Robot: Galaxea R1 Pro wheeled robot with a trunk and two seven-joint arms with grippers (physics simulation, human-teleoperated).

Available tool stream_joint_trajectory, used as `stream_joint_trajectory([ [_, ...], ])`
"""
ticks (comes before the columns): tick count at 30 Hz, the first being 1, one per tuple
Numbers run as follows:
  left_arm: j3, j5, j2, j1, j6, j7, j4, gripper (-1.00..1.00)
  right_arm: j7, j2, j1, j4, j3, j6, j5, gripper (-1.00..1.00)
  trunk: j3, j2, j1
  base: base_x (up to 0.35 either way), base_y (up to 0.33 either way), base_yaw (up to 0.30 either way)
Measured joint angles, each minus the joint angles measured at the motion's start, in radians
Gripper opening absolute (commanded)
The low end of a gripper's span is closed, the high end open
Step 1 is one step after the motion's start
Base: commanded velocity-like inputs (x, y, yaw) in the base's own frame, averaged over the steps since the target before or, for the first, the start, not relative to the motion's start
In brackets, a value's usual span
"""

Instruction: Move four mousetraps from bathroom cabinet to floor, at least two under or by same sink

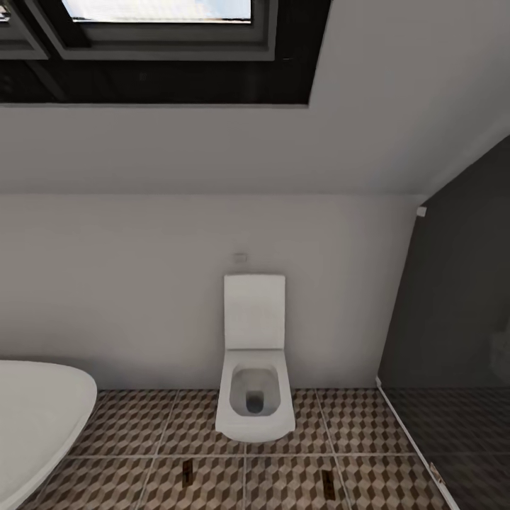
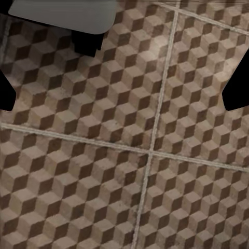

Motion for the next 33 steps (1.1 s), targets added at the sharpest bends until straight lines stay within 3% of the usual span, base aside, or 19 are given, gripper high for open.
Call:
stream_joint_trajectory([
  [10, 0.000, 0.000, -0.004, 0.012, 0.001, -0.002, 0.000, 1.00, 0.000, 0.030, 0.041, 0.000, 0.000, -0.020, 0.000, 1.00, 0.031, 0.070, -0.038, 0.000, 0.000, 0.000],
  [18, 0.001, 0.000, -0.010, 0.021, 0.018, -0.003, 0.002, 1.00, -0.001, 0.033, 0.047, 0.000, 0.001, -0.027, -0.001, 1.00, 0.057, 0.126, -0.069, 0.000, 0.000, 0.000],
  [33, 0.001, 0.000, -0.026, 0.085, 0.040, -0.006, 0.001, 1.00, 0.001, 0.035, 0.048, 0.000, 0.001, -0.032, -0.001, 1.00, 0.104, 0.231, -0.127, 0.000, 0.000, 0.000],
])
